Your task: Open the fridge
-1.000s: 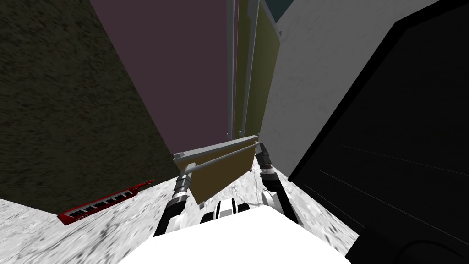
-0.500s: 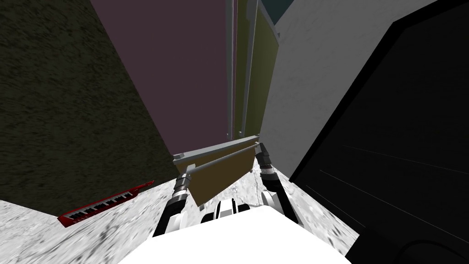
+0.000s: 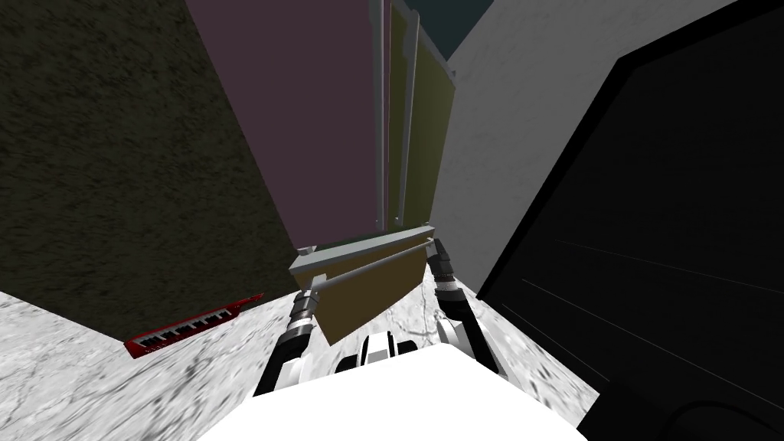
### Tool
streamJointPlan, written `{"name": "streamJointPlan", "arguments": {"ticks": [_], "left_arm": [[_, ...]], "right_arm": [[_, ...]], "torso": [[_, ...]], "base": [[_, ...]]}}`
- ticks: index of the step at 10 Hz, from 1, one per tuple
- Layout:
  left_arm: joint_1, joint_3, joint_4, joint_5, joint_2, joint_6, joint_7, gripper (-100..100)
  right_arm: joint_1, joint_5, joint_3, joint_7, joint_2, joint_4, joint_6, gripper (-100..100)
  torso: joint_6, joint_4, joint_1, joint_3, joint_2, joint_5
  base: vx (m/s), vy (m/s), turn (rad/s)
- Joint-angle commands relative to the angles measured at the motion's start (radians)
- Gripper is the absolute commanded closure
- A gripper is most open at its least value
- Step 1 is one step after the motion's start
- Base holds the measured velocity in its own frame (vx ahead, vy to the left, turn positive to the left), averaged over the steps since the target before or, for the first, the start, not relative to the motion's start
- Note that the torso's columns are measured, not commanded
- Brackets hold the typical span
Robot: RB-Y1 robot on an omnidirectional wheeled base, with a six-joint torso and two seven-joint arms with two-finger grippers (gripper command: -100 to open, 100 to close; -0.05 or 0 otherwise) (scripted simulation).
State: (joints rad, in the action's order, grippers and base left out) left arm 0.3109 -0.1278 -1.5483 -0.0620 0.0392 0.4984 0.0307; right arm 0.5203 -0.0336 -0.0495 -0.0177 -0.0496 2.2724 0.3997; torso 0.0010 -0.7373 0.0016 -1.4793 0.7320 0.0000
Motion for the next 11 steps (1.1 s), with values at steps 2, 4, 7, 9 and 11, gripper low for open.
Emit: {"name": "streamJointPlan", "arguments": {"ticks": [2, 4, 7, 9, 11], "left_arm": [[0.017, 0.010, -0.017, 0.002, 0.000, -0.005, 0.002, 100], [0.029, 0.017, -0.029, 0.004, 0.001, -0.008, 0.003, 100], [0.041, 0.022, -0.036, 0.006, 0.002, -0.005, 0.004, 100], [0.051, 0.028, -0.044, 0.007, 0.003, -0.003, 0.005, 100], [0.060, 0.032, -0.051, 0.008, 0.003, -0.002, 0.006, 100]], "right_arm": [[0.000, 0.000, 0.000, 0.000, 0.000, 0.000, 0.000, 0], [0.000, 0.000, 0.000, 0.000, 0.000, 0.000, 0.000, 0], [0.000, 0.000, 0.000, 0.000, 0.000, 0.000, 0.000, 0], [0.000, 0.000, 0.000, 0.000, 0.000, 0.000, 0.000, 0], [0.000, 0.000, 0.000, 0.000, 0.000, 0.000, 0.000, 0]], "torso": [[0.000, 0.001, -0.002, 0.004, 0.006, 0.001], [0.000, 0.001, -0.002, 0.004, 0.006, 0.002], [-0.001, 0.001, -0.001, 0.002, 0.003, 0.001], [-0.001, 0.000, -0.001, 0.004, 0.006, 0.001], [-0.001, 0.000, 0.000, 0.001, 0.001, 0.000]], "base": [[-0.183, -0.064, 0.009], [-0.201, -0.075, 0.010], [-0.147, -0.051, 0.008], [-0.176, -0.065, 0.006], [-0.104, -0.034, 0.006]]}}
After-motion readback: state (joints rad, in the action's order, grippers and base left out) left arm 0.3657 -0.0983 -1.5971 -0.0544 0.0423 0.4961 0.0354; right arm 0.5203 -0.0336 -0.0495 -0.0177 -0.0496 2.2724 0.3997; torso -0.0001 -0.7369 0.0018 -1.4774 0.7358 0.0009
